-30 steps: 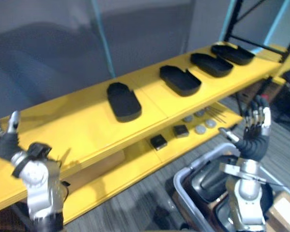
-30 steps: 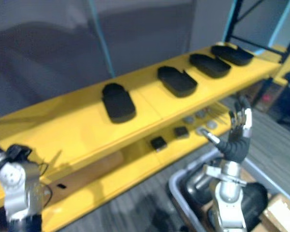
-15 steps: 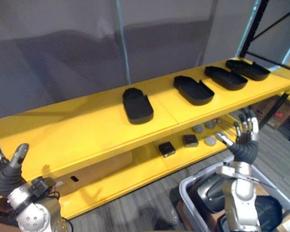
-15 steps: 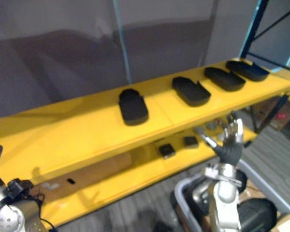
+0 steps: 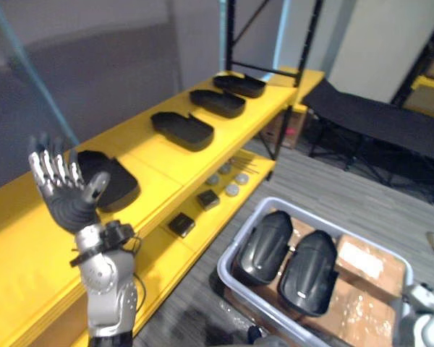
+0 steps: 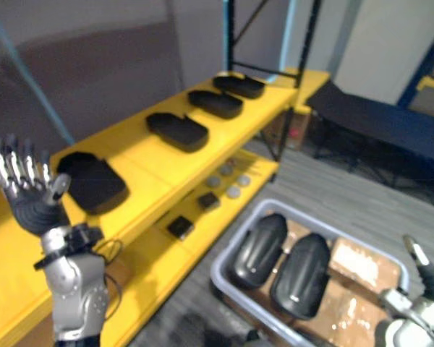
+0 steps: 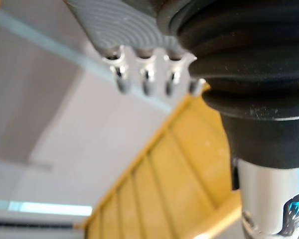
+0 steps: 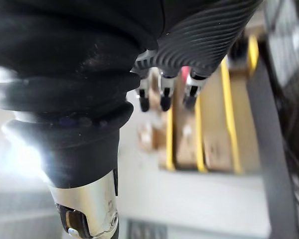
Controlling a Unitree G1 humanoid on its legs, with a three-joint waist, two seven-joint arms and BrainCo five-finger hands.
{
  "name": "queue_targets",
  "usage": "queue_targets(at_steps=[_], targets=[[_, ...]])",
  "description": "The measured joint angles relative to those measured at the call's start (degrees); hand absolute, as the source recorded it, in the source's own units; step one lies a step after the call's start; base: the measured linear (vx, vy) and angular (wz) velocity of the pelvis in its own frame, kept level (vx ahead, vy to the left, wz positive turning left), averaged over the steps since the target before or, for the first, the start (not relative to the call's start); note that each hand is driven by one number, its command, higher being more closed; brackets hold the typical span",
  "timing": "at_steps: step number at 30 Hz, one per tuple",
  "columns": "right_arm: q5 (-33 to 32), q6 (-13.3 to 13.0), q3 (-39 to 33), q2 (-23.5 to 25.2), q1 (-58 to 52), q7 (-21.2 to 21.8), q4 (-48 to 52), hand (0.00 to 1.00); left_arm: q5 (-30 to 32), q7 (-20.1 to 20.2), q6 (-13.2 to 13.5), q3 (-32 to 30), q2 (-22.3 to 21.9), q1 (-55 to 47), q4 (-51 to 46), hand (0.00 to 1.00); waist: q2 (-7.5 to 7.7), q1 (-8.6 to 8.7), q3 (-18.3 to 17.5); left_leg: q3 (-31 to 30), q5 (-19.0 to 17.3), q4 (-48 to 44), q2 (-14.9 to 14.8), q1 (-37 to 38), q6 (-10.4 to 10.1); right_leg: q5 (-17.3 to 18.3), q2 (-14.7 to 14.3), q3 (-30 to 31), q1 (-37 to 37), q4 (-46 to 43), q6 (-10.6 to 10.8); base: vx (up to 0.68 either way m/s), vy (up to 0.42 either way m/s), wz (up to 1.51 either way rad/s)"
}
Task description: Walk over and take plastic housings, then place them on the shelf
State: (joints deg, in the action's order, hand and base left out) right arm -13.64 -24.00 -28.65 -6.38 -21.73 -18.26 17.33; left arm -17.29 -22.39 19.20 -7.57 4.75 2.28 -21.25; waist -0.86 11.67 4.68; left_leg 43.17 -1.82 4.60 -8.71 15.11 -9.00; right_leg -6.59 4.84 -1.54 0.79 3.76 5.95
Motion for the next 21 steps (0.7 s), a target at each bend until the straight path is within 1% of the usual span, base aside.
queue_targets(at_steps=[1,2,3,4,5,6,7,8,9,10,11,13,14,16,17,18,20,21], targets=[[0.91,-0.16,1.9,-0.03,1.05,1.19,0.63,0.0,0.14,0.0,-1.05,-0.15,0.07,-0.21,0.02,0.0,-0.45,-0.25,0.34,-0.13,-0.77,-1.69,-0.61,-0.33,-0.3,-0.01,-0.47,0.12,0.06,-0.01,-0.02,-0.01,-0.043,-0.15],[1.19,-0.16,2.65,-0.02,1.71,1.61,0.54,0.0,0.19,0.0,-1.28,-0.3,0.09,-0.34,0.01,0.0,-0.54,-0.67,0.61,-0.34,-1.39,-3.14,-0.82,-0.42,-0.33,-0.03,-0.59,0.31,0.1,-0.06,-0.05,-0.01,-0.046,-0.18],[0.99,-0.1,4.21,-0.14,3.36,2.83,0.48,0.0,0.29,-0.04,-1.71,-1.1,0.14,-0.99,-0.03,0.0,-0.61,-1.94,1.08,-2.72,-3.28,-7.31,-2.07,-1.47,0.67,-0.08,-0.88,1.47,0.08,-0.13,-0.13,0.0,-0.068,-0.28],[0.89,-0.06,4.97,-0.24,4.61,3.55,0.31,0.0,0.39,-0.09,-1.76,-1.82,0.18,-1.62,-0.13,0.0,-0.54,-2.64,1.44,-5.42,-4.24,-9.73,-2.6,-2.28,1.86,-0.12,-0.96,2.04,0.07,-0.14,-0.2,-0.02,-0.078,-0.54],[0.89,0.0,6.56,-0.62,7.6,4.91,-0.43,0.0,0.4,-0.31,-1.8,-3.8,0.22,-3.65,-0.55,0.0,-0.44,-4.16,1.93,-12.04,-6.06,-15.06,-3.37,-4.4,4.63,-0.24,-0.98,3.82,-0.1,-0.16,-0.4,-0.04,-0.062,-0.64],[0.89,0.11,7.96,-1.29,10.44,6.03,-1.33,0.0,0.39,-0.56,-1.79,-5.76,0.19,-5.98,-1.56,0.0,-0.78,-5.28,2.71,-19.39,-7.83,-20.76,-3.87,-6.71,5.97,-0.07,-1.2,5.34,0.01,-0.19,-0.68,-0.05,-0.022,-0.64],[0.87,0.12,8.74,-1.82,11.84,6.33,-2.09,0.0,0.39,-0.55,-1.78,-6.59,0.17,-7.41,-2.38,0.0,-1.08,-5.89,3.06,-22.72,-8.72,-23.21,-3.95,-7.72,6.28,0.14,-1.36,6.11,0.04,-0.18,-0.94,-0.05,0.059,-0.61],[0.84,0.29,10.06,-2.7,13.58,6.94,-3.36,0.0,0.4,-0.4,-1.64,-7.65,-0.06,-9.89,-3.82,0.0,-1.9,-7.22,3.65,-27.79,-10.34,-25.89,-4.05,-8.63,6.07,0.2,-1.77,7.02,-0.01,-0.15,-1.07,-0.03,0.143,-0.48],[0.85,0.39,11.04,-2.99,13.99,7.24,-4.22,0.0,0.45,0.08,-1.23,-8.03,-0.71,-11.62,-4.85,0.0,-3.26,-8.1,3.33,-29.98,-11.56,-25.95,-4.11,-8.5,4.94,-0.24,-2.28,7.25,-0.19,-0.13,-0.42,-0.02,0.15,-0.32],[0.85,0.59,11.56,-2.91,14.13,7.3,-4.7,0.0,0.49,0.25,-0.93,-8.14,-0.91,-12.17,-5.17,0.0,-3.49,-8.1,3.19,-30.25,-11.86,-25.43,-4.0,-8.42,4.44,-0.43,-2.43,7.03,-0.26,-0.15,-0.16,0.0,0.136,0.05],[0.86,1.44,13.56,-2.62,14.15,7.47,-5.12,0.0,0.48,0.8,-0.29,-8.17,-0.94,-13.02,-5.91,0.0,-3.5,-8.14,3.17,-30.21,-12.16,-23.1,-3.32,-8.17,3.97,-0.65,-1.83,6.58,-0.82,-0.23,0.19,-0.01,0.113,0.25],[0.85,2.0,15.93,-2.3,14.54,8.43,-5.37,0.0,0.08,1.83,0.13,-8.16,-0.95,-13.13,-6.29,0.0,-3.22,-8.67,3.36,-30.26,-12.51,-20.08,-2.4,-8.26,3.38,-1.2,-1.17,6.3,-2.31,-0.23,0.9,-0.04,0.129,0.18],[0.3,2.02,16.82,-2.13,15.61,8.85,-5.97,0.0,-0.3,2.58,0.73,-8.11,-1.06,-13.12,-6.28,0.0,-2.3,-9.23,4.13,-30.36,-12.58,-18.71,-1.8,-8.53,3.26,-1.74,-0.67,6.28,-3.39,-0.21,1.11,-0.1,0.125,0.07],[-0.93,1.97,16.56,-1.88,18.98,9.42,-7.04,0.0,-0.33,2.75,1.76,-7.76,-1.42,-12.99,-6.25,0.0,-0.83,-9.38,6.11,-31.17,-12.99,-17.95,-0.67,-10.74,2.78,-2.62,0.43,5.88,-5.52,-0.23,1.69,-0.14,0.12,0.16],[-1.33,1.86,16.35,-1.88,19.97,9.34,-7.07,0.0,-0.47,2.55,2.04,-7.46,-1.45,-12.87,-6.23,0.0,-0.55,-9.36,6.56,-31.65,-13.21,-17.95,-0.36,-11.76,2.51,-2.97,0.8,5.55,-6.47,-0.24,1.88,-0.18,0.111,0.23],[-1.35,1.78,16.31,-1.93,22.51,8.77,-7.47,0.0,-0.79,2.04,2.36,-7.21,-1.79,-12.2,-6.02,0.0,0.06,-9.4,8.35,-32.06,-13.2,-18.69,0.7,-14.06,2.47,-3.6,2.11,5.18,-8.15,-0.33,2.33,-0.15,0.091,0.18],[-1.43,1.47,16.35,-1.95,24.99,7.98,-8.84,0.0,-0.82,0.92,3.37,-6.84,-2.73,-11.1,-5.09,0.0,-0.44,-9.4,10.28,-33.27,-13.39,-20.53,1.39,-16.39,2.76,-3.61,2.97,4.67,-9.4,-1.21,2.36,-0.15,0.078,0.23],[-1.61,1.29,16.36,-2.15,26.94,7.15,-9.97,0.0,-0.84,0.08,4.56,-6.52,-3.58,-9.74,-4.54,0.0,-1.04,-9.54,11.74,-33.76,-13.64,-22.05,1.51,-18.38,3.02,-3.25,3.26,4.4,-11.16,-2.92,2.19,-0.16,0.05,0.28]])
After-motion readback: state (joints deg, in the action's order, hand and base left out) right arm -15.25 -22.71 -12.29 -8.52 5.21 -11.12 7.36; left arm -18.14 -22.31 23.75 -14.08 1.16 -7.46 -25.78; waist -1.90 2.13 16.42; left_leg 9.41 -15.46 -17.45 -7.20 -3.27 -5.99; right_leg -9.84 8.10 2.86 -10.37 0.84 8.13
